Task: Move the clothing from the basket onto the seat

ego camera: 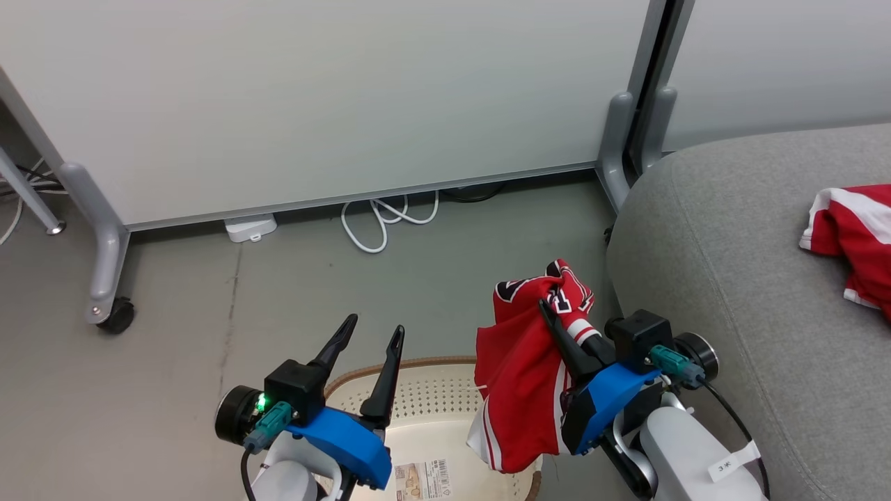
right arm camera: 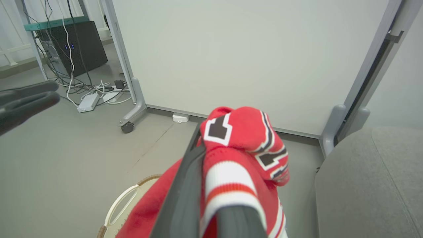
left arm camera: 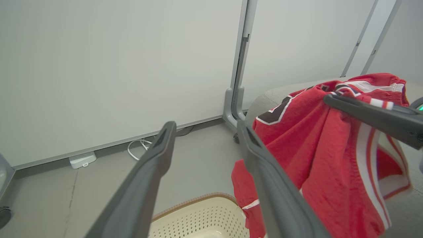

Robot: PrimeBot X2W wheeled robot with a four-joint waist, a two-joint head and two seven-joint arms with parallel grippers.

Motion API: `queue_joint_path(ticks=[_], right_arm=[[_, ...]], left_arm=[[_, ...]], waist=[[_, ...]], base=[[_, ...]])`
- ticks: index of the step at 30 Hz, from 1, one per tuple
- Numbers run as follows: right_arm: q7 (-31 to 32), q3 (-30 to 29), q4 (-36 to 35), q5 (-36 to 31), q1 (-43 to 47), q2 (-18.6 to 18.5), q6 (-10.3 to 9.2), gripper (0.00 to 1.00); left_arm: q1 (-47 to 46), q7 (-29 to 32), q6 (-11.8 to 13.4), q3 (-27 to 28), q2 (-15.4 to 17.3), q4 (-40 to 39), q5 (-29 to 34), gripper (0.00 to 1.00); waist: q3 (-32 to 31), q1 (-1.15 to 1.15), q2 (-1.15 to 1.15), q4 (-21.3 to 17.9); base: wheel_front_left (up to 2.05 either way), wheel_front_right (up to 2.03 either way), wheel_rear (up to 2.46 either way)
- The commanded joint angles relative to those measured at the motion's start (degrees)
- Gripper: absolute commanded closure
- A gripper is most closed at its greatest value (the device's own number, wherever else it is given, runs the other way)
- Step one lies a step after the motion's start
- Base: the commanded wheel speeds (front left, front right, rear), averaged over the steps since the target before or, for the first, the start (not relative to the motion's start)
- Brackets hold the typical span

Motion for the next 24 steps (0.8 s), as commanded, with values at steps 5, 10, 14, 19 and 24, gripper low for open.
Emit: queue_joint_path(ticks=[5, 10, 14, 19, 24], right_arm=[[-0.20, 0.19, -0.45, -0.30, -0.06, 0.03, 0.01, 1.00], [-0.20, 0.20, -0.60, -0.27, -0.22, 0.02, 0.01, 1.00], [-0.20, 0.15, -0.76, -0.34, -0.36, 0.03, 0.01, 1.00], [-0.20, -0.25, -0.77, -0.41, -0.32, 0.03, 0.01, 1.00], [-0.20, -0.20, -1.12, 0.01, -0.45, 0.03, 0.01, 1.00]], left_arm=[[-0.34, -0.26, -0.11, -0.32, 0.52, -0.27, -0.43, 0.00], [-0.73, -0.26, -0.12, -0.82, 0.63, -0.56, -0.76, 0.00], [-1.07, -0.26, -0.12, -1.02, 0.77, -0.75, -0.82, 0.00], [-1.51, -0.26, -0.12, -1.62, 0.91, -0.76, -1.05, 0.00], [-1.96, -0.26, -0.11, -2.29, 1.12, -0.74, -1.29, 0.00]], waist=[[0.35, 0.00, 0.00, -3.00], [0.57, 0.00, 0.00, -6.83], [0.93, 0.00, 0.00, -10.45], [1.49, 0.00, 0.00, -14.83], [1.93, 0.00, 0.00, -18.92]], base=[[0.00, 0.00, 0.00], [0.00, 0.00, 0.00], [0.00, 0.00, 0.00], [0.00, 0.00, 0.00], [0.00, 0.00, 0.00]])
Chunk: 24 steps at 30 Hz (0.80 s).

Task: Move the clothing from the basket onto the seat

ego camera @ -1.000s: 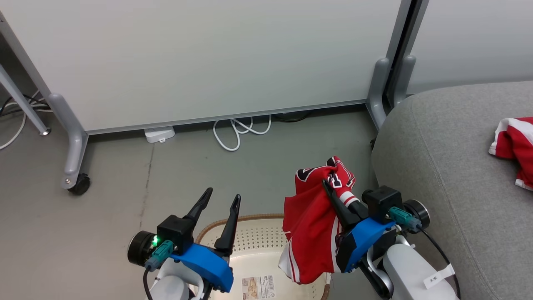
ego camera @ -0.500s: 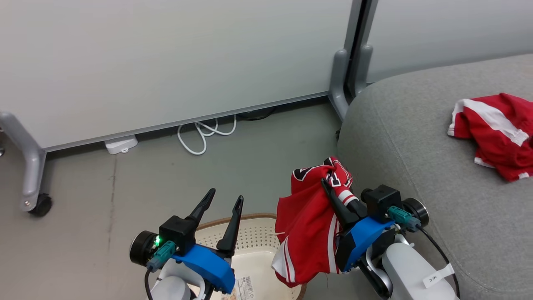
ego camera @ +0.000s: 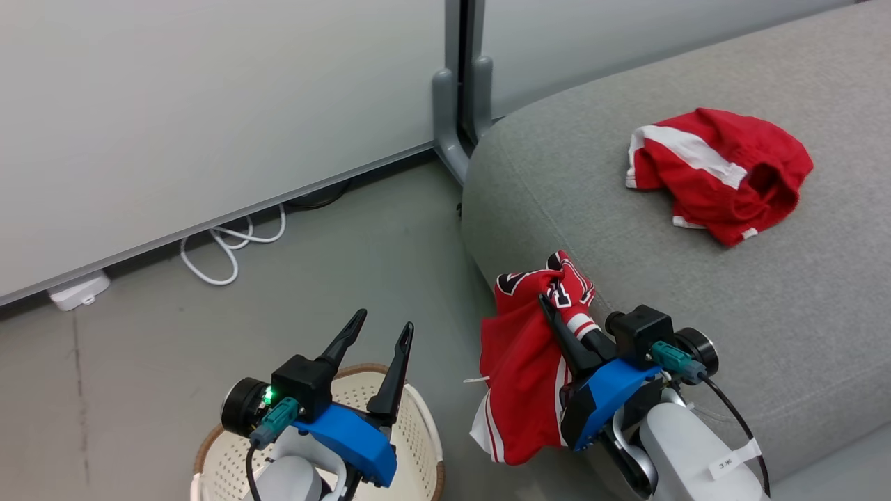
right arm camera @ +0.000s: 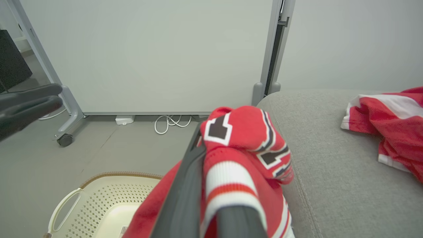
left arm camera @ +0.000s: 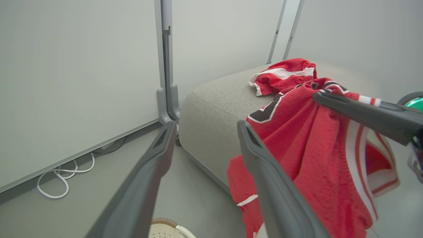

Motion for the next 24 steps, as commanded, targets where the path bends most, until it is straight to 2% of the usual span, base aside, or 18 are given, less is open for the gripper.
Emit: queue_joint_path(ticks=[1, 4, 14, 24], right_arm=[[-0.20, 0.19, -0.33, 0.18, -0.24, 0.05, 0.01, 1.00], [-0.20, 0.40, -0.50, 0.42, 0.13, 0.05, 0.01, 1.00], [-0.21, 0.36, -1.16, 0.84, 0.49, 0.05, 0.01, 1.00], [-0.21, 0.18, -1.62, 1.39, 0.93, 0.05, 0.01, 1.00]], left_arm=[[-1.01, -0.26, -0.10, -0.10, 0.26, -0.08, -0.31, 0.00], [-0.75, -0.26, -0.10, -0.36, 0.27, -0.03, -0.36, 0.00], [-1.62, -0.26, -0.10, -0.98, 0.75, 0.04, -0.15, 0.00], [-2.36, -0.26, -0.11, -1.59, 1.12, 0.35, -0.29, 0.00]], waist=[[0.41, 0.00, 0.00, -2.56], [0.51, 0.00, 0.00, -5.69], [1.82, 0.00, 0.00, -12.04], [2.91, 0.00, 0.00, -14.92]], base=[[0.00, 0.00, 0.00], [0.00, 0.00, 0.00], [0.00, 0.00, 0.00], [0.00, 0.00, 0.00]])
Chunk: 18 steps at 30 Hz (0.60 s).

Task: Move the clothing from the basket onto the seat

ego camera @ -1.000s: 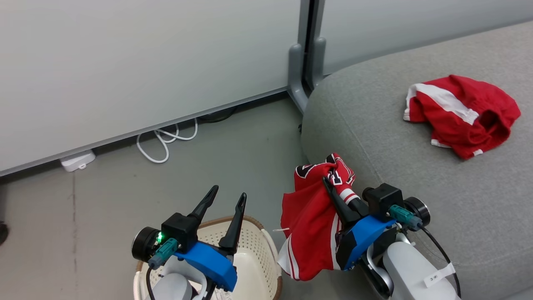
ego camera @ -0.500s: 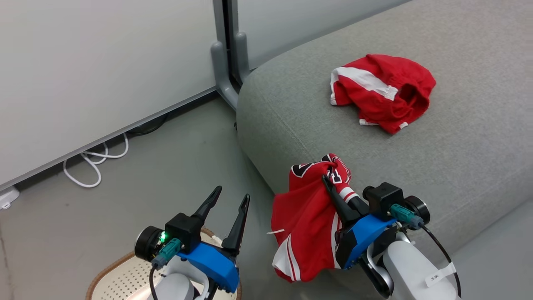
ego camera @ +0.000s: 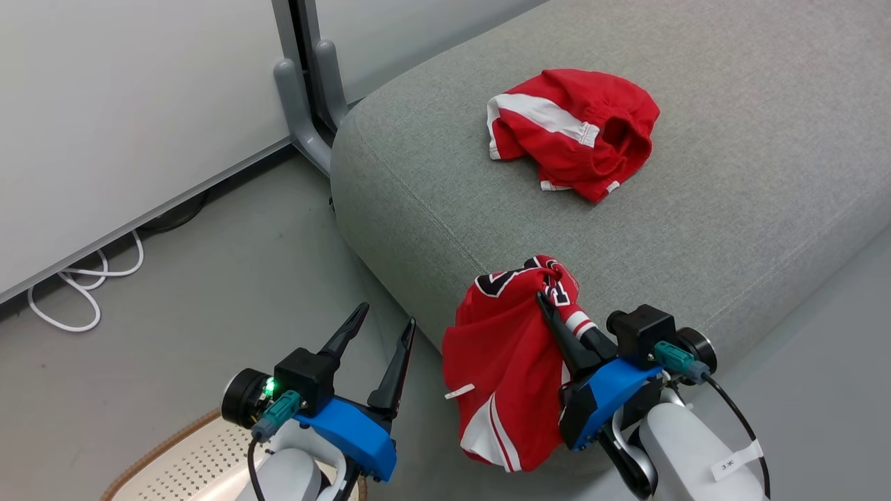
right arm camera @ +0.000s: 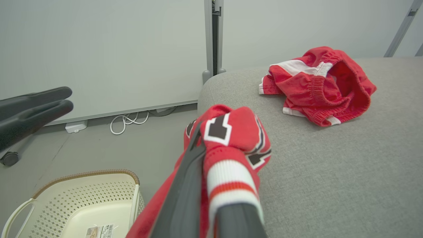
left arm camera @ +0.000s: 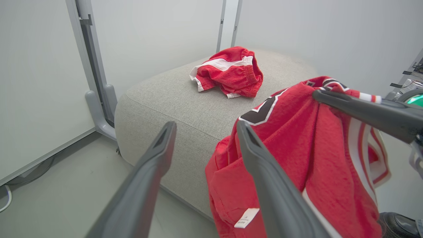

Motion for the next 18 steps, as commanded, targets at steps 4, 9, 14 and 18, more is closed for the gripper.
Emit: queue_joint_path(ticks=[4, 9, 14, 18], right_arm=[[-0.21, -0.43, -0.18, -0.16, 0.59, 0.05, 0.01, 1.00], [-0.21, -1.51, -0.51, -0.59, 0.55, 0.06, 0.01, 1.00], [-0.18, -2.85, -1.02, -0.54, -2.03, 0.05, 0.01, 1.00], [0.25, -4.02, -1.44, -0.09, -4.66, 0.06, 0.01, 1.00]], left_arm=[[-1.04, -0.26, -0.11, -0.48, 0.41, 0.16, -0.25, 0.00], [-1.21, -0.26, -0.11, -0.51, 0.51, 0.04, -0.29, 0.00], [-1.56, -0.26, -0.11, -0.12, 1.07, -0.52, 0.10, 0.00], [-1.92, -0.26, -0.11, 0.11, 1.71, -1.11, 0.46, 0.00]], waist=[[-0.09, 0.00, 0.00, 0.10], [0.22, 0.00, 0.00, 1.07], [1.78, 0.00, 0.00, 1.76], [3.31, 0.00, 0.00, 1.90]], base=[[0.00, 0.00, 0.00], [0.00, 0.00, 0.00], [0.00, 0.00, 0.00], [0.00, 0.00, 0.00]])
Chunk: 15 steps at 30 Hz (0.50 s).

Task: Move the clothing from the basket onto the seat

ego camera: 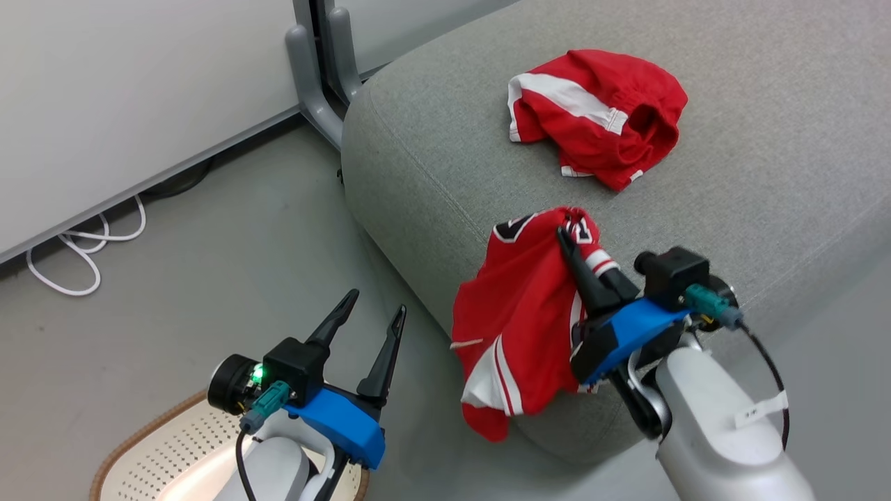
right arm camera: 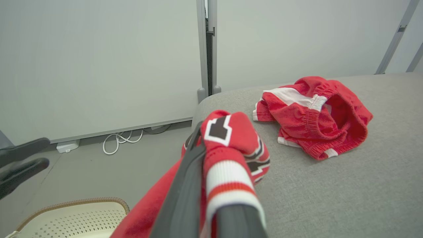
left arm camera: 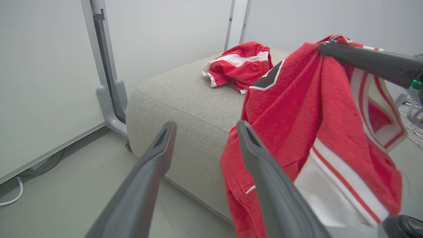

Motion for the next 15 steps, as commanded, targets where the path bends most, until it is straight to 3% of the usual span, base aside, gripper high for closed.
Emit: queue_joint_path(ticks=[1, 6, 15], right_arm=[[0.71, -0.99, -0.74, 1.56, -2.77, 0.06, 0.01, 1.00], [3.68, -4.27, -1.92, 2.67, -8.94, -0.87, 0.01, 1.00], [10.49, -13.83, -6.56, 4.28, -23.20, -7.64, 0.01, 1.00]], left_arm=[[-1.49, -0.26, -0.11, 0.24, 0.75, -0.55, 0.52, 0.00], [-2.81, -0.26, -0.11, -0.44, 1.93, -1.40, 1.07, 0.00], [-7.74, -0.26, -0.11, -0.89, 5.59, -4.61, 2.78, 0.00]], waist=[[1.78, 0.00, 0.00, 0.15], [4.85, 0.00, 0.00, 0.46], [14.40, 0.00, 0.00, 2.56]], base=[[0.00, 0.00, 0.00], [0.00, 0.00, 0.00], [0.00, 0.00, 0.00]])
